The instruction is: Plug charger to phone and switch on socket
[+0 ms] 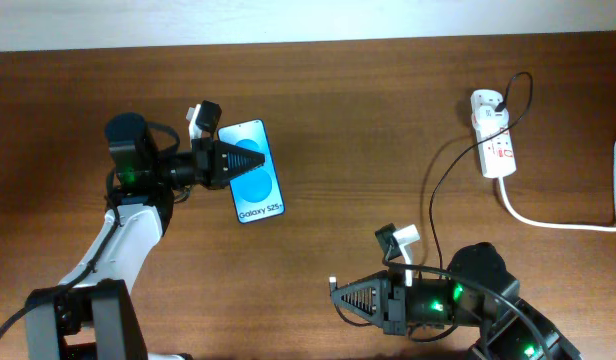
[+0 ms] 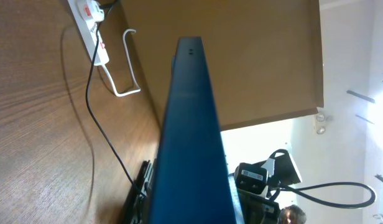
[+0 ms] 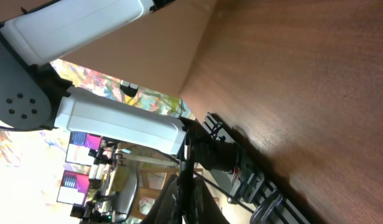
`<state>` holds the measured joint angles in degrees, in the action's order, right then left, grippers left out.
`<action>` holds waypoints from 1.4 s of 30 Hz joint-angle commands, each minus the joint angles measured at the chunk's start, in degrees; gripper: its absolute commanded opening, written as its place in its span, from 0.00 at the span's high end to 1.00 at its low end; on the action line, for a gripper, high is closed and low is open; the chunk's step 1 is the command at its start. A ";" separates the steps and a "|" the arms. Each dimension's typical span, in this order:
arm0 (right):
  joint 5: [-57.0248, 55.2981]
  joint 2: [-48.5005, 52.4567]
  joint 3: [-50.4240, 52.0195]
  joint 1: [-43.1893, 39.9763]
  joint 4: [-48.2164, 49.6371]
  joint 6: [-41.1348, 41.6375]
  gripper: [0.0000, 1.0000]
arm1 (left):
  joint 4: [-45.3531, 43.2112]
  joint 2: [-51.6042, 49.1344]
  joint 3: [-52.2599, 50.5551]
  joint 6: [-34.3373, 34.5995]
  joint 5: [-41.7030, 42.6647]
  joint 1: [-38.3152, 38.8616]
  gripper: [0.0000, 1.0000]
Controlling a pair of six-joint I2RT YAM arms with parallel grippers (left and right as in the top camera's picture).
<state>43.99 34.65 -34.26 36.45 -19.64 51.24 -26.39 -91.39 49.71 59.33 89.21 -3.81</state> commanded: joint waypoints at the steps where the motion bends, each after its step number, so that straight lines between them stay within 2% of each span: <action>1: -1.84 2.21 0.26 -0.09 1.77 0.07 0.96 | -0.33 0.48 0.22 -1.14 0.92 0.07 1.00; 5: -0.74 7.63 0.26 -0.09 6.36 0.07 0.96 | -0.33 0.50 0.24 -1.11 0.92 0.07 1.00; 13: 11.45 22.93 0.26 -0.09 23.37 0.28 0.96 | -0.31 0.48 0.22 -1.11 0.92 0.07 1.00; 21: 14.21 25.07 0.26 -0.07 33.51 0.26 0.96 | -0.31 0.48 0.22 -1.11 0.90 0.07 1.00; 42: 11.85 26.86 0.26 -0.04 34.07 -0.17 0.96 | -0.31 0.48 0.24 -1.09 0.90 0.07 1.00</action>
<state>56.86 61.25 -33.67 36.45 13.93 51.86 -26.37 -91.39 49.69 59.33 89.21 -3.81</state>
